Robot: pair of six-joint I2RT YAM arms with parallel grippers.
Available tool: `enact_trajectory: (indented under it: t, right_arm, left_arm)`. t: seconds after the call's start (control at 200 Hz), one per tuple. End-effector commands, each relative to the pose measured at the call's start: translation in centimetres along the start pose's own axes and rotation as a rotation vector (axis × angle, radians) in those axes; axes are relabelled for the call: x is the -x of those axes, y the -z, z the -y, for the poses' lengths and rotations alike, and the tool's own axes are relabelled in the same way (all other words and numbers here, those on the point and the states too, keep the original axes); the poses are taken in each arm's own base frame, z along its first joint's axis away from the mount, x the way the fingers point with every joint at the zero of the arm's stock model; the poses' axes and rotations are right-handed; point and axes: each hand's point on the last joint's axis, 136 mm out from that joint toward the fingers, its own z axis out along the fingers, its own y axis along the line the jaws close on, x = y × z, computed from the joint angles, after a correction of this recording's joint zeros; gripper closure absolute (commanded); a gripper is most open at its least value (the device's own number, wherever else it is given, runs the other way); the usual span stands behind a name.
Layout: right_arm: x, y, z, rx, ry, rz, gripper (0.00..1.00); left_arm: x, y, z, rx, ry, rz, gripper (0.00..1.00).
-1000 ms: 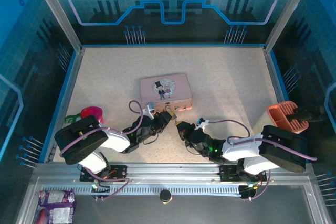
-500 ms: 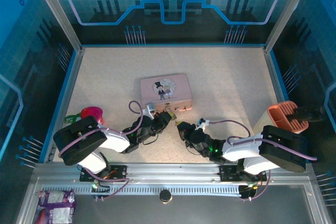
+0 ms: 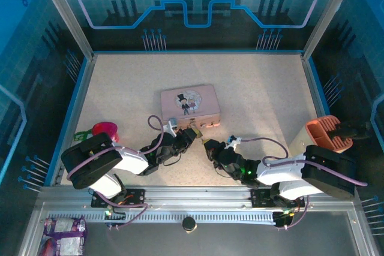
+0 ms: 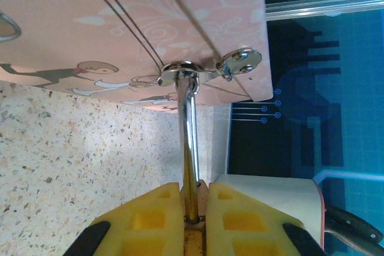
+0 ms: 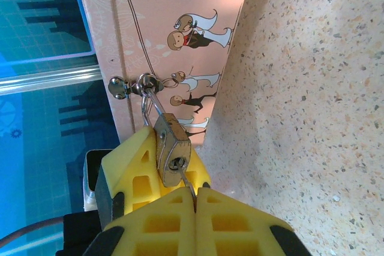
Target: Unlock the padlock with the key
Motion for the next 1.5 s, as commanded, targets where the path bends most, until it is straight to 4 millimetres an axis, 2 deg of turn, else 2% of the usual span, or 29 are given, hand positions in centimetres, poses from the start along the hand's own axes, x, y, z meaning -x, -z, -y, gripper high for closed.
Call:
enact_trajectory:
  t: [0.0,0.205,0.505,0.911,1.086,1.281,1.496]
  right_arm:
    - [0.9,0.1,-0.3,0.009,-0.010,0.044,1.00]
    - [0.6,0.2,-0.2,0.007,-0.002,0.041,1.00]
    - [0.6,0.5,-0.1,0.004,0.007,0.045,1.00]
    - [0.7,0.6,0.2,0.004,0.002,0.051,1.00]
    - [0.7,0.3,-0.3,0.017,-0.002,0.051,1.00]
    - [-0.2,-0.1,-1.4,0.041,0.007,0.018,1.00]
    - [-0.5,-0.2,-1.1,0.040,0.010,0.004,1.00]
  left_arm:
    - [-1.3,0.4,4.7,-0.174,-0.028,-0.062,1.00]
    - [-0.6,0.0,4.6,-0.176,-0.015,-0.057,1.00]
    - [-0.5,0.2,3.8,-0.167,-0.008,-0.056,1.00]
    - [-0.5,0.2,3.9,-0.174,-0.004,-0.059,1.00]
    - [-0.8,0.3,4.3,-0.186,-0.003,-0.071,1.00]
    - [-1.1,0.3,4.7,-0.194,-0.011,-0.081,1.00]
    - [-1.2,0.2,4.6,-0.194,-0.009,-0.082,1.00]
